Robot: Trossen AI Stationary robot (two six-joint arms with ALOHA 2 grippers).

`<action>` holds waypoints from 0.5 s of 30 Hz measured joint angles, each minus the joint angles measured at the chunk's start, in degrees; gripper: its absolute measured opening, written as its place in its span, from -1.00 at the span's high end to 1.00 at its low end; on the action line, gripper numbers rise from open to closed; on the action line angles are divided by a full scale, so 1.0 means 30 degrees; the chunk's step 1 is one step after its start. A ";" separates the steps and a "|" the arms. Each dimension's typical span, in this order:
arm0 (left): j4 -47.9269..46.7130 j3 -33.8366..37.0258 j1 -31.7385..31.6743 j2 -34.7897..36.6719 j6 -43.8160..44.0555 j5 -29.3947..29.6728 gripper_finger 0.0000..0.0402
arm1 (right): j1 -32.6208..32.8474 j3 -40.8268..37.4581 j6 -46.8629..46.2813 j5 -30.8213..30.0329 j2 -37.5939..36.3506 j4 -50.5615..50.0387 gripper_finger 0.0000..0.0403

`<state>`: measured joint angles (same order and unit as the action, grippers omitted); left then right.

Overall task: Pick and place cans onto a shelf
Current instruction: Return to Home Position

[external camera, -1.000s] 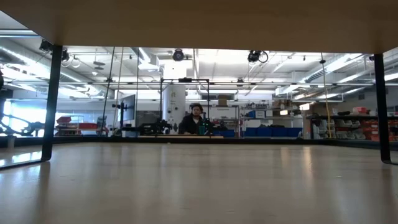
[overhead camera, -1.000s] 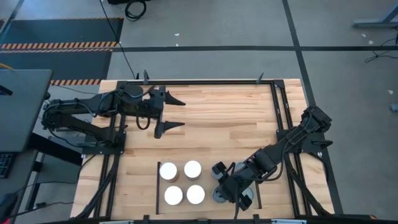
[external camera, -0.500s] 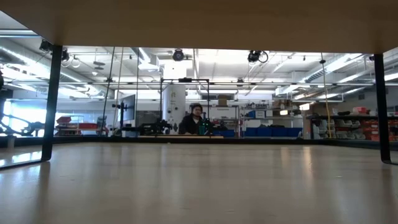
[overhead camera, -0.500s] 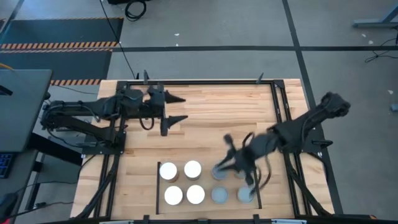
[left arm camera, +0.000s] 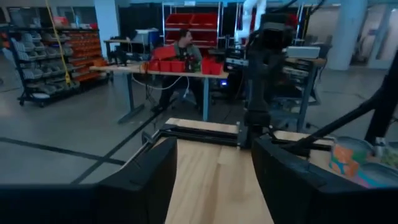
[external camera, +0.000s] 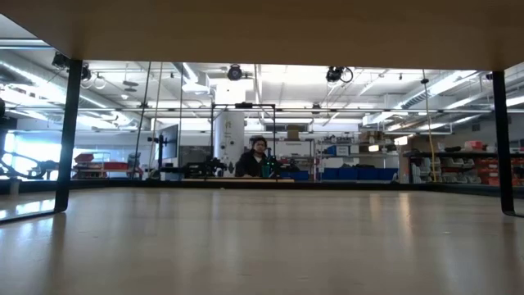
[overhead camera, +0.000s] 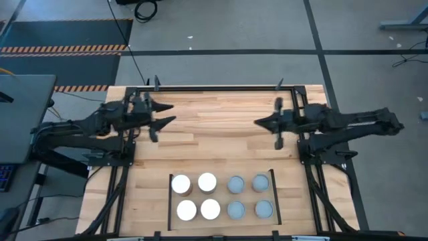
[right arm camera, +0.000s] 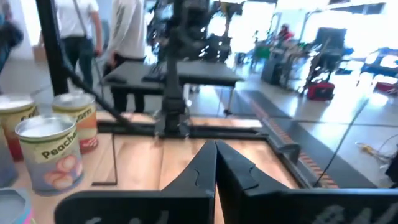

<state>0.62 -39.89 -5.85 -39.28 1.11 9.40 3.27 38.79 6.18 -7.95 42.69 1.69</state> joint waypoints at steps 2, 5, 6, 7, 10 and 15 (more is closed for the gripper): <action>-0.0331 0.0900 0.0000 0.1571 0.0080 -0.0005 -0.05 | -0.0405 -0.0890 -0.0290 0.0023 -0.1771 -0.0158 0.94; -0.1075 0.2243 0.0022 0.3903 0.0318 -0.0172 -0.05 | -0.0638 -0.2027 -0.0982 0.0035 -0.4451 -0.1157 0.92; -0.1370 0.2812 0.0022 0.4659 0.0408 -0.0192 -0.05 | -0.0612 -0.2310 -0.1214 0.0082 -0.5373 -0.1563 0.92; -0.1383 0.3411 0.0029 0.5342 0.0518 -0.0201 -0.05 | -0.0552 -0.2635 -0.1486 0.0197 -0.6341 -0.2060 0.93; -0.1354 0.5277 0.0022 0.7435 0.0933 -0.0197 -0.05 | -0.0340 -0.3641 -0.2201 0.0531 -0.9142 -0.3056 0.96; -0.1308 0.7604 0.0022 1.0162 0.1003 -0.0289 -0.05 | -0.0152 -0.5225 -0.3682 0.0759 -1.3383 -0.4498 0.98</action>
<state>-3.30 -17.07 -5.78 -8.79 4.12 8.53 2.82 23.11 -4.87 -5.67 2.54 -11.81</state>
